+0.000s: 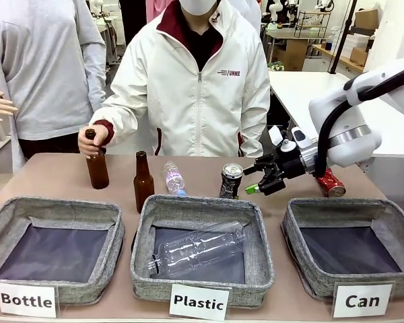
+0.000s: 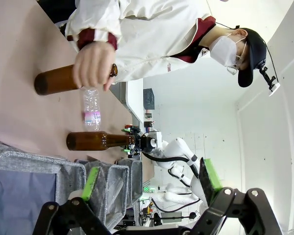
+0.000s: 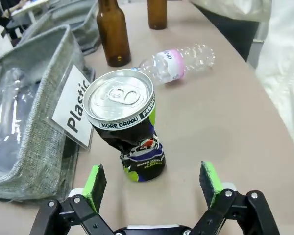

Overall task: Sort the can waste into the basket.
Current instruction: Pick up the can waste from the table and place it in the right Fabric basket.

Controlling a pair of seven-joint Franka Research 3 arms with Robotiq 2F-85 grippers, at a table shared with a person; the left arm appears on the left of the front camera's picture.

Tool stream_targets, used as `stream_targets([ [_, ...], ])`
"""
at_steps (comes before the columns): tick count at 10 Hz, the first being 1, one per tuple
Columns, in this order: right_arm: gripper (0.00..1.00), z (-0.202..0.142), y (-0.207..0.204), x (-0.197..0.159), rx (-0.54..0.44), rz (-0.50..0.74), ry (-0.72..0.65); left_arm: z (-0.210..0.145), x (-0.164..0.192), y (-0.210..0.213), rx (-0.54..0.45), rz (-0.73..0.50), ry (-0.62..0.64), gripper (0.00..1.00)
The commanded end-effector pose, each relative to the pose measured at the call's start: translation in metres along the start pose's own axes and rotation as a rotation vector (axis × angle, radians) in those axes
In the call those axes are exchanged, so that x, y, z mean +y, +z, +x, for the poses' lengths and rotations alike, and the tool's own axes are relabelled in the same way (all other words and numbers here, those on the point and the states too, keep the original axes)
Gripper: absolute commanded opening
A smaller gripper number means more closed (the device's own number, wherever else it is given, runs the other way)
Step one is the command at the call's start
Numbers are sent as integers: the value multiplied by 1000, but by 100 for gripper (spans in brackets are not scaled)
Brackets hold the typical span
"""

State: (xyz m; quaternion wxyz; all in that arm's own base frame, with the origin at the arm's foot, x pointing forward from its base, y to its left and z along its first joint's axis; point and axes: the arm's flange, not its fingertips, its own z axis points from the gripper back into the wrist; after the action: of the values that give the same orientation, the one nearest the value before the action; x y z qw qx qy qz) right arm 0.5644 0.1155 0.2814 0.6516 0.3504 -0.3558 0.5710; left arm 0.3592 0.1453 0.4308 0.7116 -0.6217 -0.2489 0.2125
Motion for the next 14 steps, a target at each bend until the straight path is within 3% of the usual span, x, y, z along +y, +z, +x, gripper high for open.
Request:
stream_targets([
  [1, 100, -2, -17, -3, -56, 12, 37, -1, -1, 1, 6, -7, -12, 100],
  [6, 100, -6, -45, -2, -173, -3, 6, 0, 0, 0, 0, 0, 0, 100],
  [7, 100, -7, -45, -2, -204, -8, -7, 1, -20, 21, 28, 39, 11, 100],
  [9, 100, -9, -47, -5, -268, 7, -38, 1, -99, 85, 8, -62, -104, 100],
  [11, 100, -12, -47, -6, -295, 35, -51, -10, -140, 144, -32, -101, -193, 100],
  [12, 43, -13, -47, -5, -295, 44, -50, -13, -147, 164, -49, -132, -197, 100],
  [13, 41, -14, -46, -5, -300, 48, -56, -14, -151, 178, -76, -175, -198, 100],
  [14, 0, -14, -47, -5, -305, 53, -57, -12, -153, 181, -93, -198, -199, 100],
])
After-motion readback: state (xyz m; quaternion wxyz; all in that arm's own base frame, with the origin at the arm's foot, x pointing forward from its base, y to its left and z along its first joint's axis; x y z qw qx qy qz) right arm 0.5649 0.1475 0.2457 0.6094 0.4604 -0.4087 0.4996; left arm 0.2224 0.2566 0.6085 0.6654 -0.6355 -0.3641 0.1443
